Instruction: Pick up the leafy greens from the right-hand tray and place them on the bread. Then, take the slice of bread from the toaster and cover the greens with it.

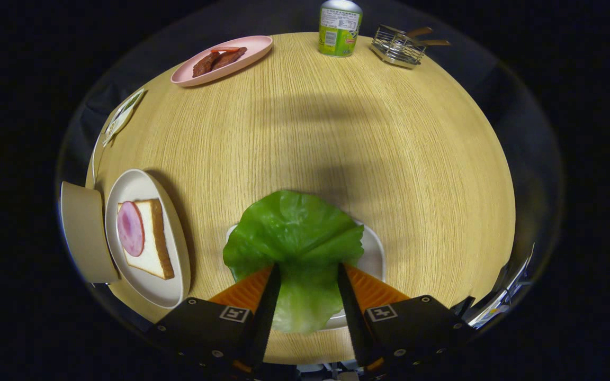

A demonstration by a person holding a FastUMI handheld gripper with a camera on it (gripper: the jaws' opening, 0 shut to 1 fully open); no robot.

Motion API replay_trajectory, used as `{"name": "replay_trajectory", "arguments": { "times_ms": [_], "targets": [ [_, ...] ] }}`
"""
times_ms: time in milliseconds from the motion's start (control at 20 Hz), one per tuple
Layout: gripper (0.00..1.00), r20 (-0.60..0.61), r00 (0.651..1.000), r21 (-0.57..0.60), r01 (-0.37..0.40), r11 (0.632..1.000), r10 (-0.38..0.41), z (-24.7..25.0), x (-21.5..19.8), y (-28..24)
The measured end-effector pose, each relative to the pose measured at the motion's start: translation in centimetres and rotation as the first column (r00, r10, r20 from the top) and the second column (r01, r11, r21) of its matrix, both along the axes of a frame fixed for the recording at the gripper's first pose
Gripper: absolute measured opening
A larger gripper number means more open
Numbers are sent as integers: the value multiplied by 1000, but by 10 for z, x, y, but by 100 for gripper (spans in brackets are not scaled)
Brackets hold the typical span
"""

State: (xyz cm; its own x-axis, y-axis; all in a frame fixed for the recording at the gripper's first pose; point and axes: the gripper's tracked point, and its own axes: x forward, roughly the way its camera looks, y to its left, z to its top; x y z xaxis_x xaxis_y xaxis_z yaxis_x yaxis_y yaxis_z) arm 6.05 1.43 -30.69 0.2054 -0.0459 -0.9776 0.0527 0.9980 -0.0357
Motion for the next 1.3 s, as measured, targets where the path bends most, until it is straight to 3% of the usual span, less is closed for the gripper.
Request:
{"name": "replay_trajectory", "arguments": {
  "times_ms": [150, 200, 250, 300, 550, 700, 1000, 1300],
  "targets": [
    [44, 6, 1000, 7, -4, 1000, 3, 0, 0, 0],
    [29, 9, 1000, 10, 0, 1000, 0, 1, 0, 0],
    [21, 9, 1000, 11, 15, 1000, -15, 1, 0, 0],
    [4, 5, 1000, 16, 22, 1000, -22, 1, 0, 0],
    [1, 20, 998, 52, 66, 996, -67, 21, 0, 1],
    [1, 48, 997, 51, 53, 997, -55, 41, 2, 6],
    [1, 106, 994, 77, -26, 997, 18, 87, 7, 51],
    [1, 159, 978, 103, -155, 982, 138, 125, 14, 126]
  ]
}}
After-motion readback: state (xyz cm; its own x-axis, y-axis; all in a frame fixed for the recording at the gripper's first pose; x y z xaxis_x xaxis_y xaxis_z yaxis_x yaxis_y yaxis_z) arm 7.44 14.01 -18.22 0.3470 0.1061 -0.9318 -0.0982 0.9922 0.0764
